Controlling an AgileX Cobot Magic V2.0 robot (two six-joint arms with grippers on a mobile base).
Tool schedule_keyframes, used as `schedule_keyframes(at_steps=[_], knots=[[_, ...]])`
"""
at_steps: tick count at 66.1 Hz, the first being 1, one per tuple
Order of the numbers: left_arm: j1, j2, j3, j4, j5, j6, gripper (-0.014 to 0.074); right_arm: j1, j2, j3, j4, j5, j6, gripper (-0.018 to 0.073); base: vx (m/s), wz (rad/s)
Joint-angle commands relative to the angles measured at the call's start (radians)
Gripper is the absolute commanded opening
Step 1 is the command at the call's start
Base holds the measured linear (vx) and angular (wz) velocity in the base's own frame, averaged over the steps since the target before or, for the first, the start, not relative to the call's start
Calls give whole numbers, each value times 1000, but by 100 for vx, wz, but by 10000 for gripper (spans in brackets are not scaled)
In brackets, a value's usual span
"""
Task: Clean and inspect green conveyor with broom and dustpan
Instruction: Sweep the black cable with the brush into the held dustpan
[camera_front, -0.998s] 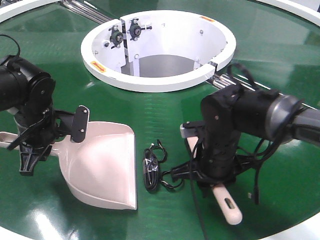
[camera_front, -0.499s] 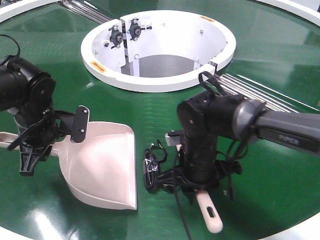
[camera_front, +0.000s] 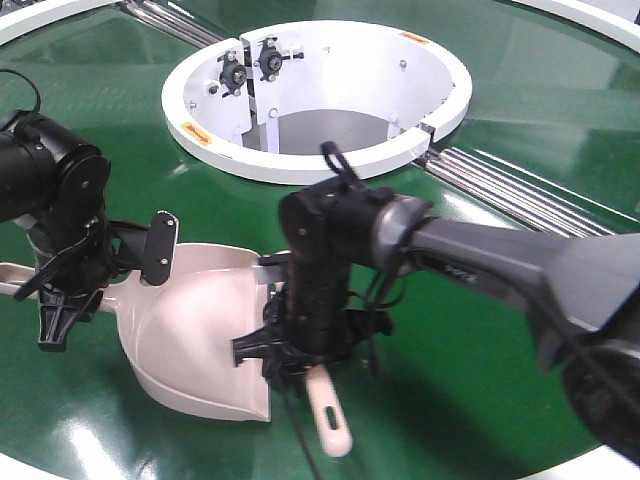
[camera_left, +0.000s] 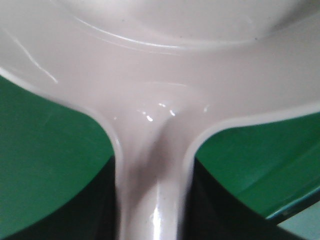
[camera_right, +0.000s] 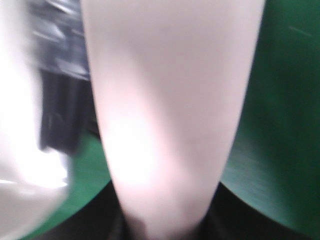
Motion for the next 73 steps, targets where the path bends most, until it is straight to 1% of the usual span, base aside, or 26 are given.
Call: schedule_keyframes(at_steps=[1,10,17,33,39,49,59,64,73], knots=[[-6,-37,-27,-2,1,6,2,41,-26,-135,63,65,-60,-3,0,0],[-6,-37,-27,-2,1,6,2,56,-15,-261,100,63,-88,-3,0,0],[-6,-37,-27,-2,1,6,2,52,-34,-297,104,63,-88,-3,0,0],[-6,-37,-27,-2,1,6,2,51,-88,-275,-4,63,-85,-1,0,0],[-6,-37,-27,-2,0,6,2,31,-108,-237,-29,63,-84,-1,0,0],[-6,-37,-27,-2,1,6,2,-45,-164,-119,-37,63,-84,-1,0,0],[-6,-37,-27,-2,1,6,2,-116,-226,1,-93,63,-84,-1,0,0],[-6,-37,-27,-2,1,6,2,-136,-239,39,-112,63,-84,-1,0,0],[-6,-37,-27,-2,1,6,2,-146,-228,80,-143,63,-84,-1,0,0]])
